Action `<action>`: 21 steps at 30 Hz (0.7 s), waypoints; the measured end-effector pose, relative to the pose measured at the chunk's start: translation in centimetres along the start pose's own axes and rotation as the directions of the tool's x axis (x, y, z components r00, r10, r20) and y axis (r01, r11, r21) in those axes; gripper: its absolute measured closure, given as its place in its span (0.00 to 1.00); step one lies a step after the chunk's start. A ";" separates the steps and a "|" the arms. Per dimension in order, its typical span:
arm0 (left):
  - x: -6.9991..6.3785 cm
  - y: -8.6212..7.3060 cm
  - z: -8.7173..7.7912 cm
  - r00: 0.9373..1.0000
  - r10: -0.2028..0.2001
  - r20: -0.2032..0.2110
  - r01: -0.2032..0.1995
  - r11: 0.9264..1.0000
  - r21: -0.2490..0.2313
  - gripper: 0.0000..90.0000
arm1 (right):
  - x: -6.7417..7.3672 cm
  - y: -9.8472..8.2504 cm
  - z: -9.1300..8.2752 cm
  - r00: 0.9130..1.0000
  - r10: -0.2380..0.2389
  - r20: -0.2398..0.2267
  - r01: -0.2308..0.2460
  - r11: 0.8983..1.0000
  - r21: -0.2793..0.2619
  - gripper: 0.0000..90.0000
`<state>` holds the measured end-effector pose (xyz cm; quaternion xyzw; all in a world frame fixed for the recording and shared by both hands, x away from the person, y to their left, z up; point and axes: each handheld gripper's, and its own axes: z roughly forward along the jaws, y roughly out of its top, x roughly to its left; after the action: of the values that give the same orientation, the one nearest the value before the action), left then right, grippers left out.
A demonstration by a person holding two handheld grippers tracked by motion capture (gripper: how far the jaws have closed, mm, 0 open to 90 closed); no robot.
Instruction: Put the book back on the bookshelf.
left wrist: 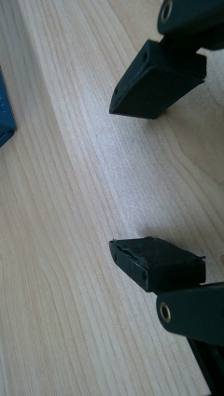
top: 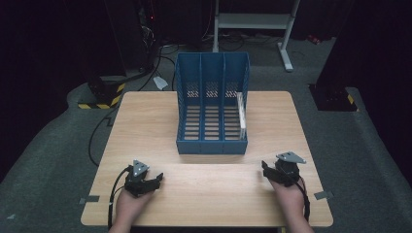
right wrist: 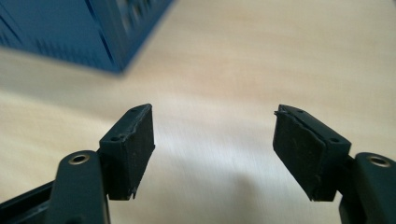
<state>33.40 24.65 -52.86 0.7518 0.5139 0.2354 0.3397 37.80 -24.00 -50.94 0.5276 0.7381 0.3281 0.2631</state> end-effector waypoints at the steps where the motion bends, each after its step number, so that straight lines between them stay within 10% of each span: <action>1: 0.0 0.0 0.0 1.000 0.002 0.000 -0.002 1.000 0.000 0.32 | -0.1 -0.5 -0.1 1.000 -0.004 0.010 0.004 1.000 0.013 0.31; 21: -0.1 0.1 0.1 1.000 0.001 -0.002 -0.001 1.000 0.001 0.33 | -0.5 -1.6 0.4 0.999 0.001 -0.039 0.001 0.998 0.061 0.26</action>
<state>33.44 24.53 -52.85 0.7520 0.5138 0.2361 0.3388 37.32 -24.78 -52.37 0.5289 0.7528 0.3155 0.2326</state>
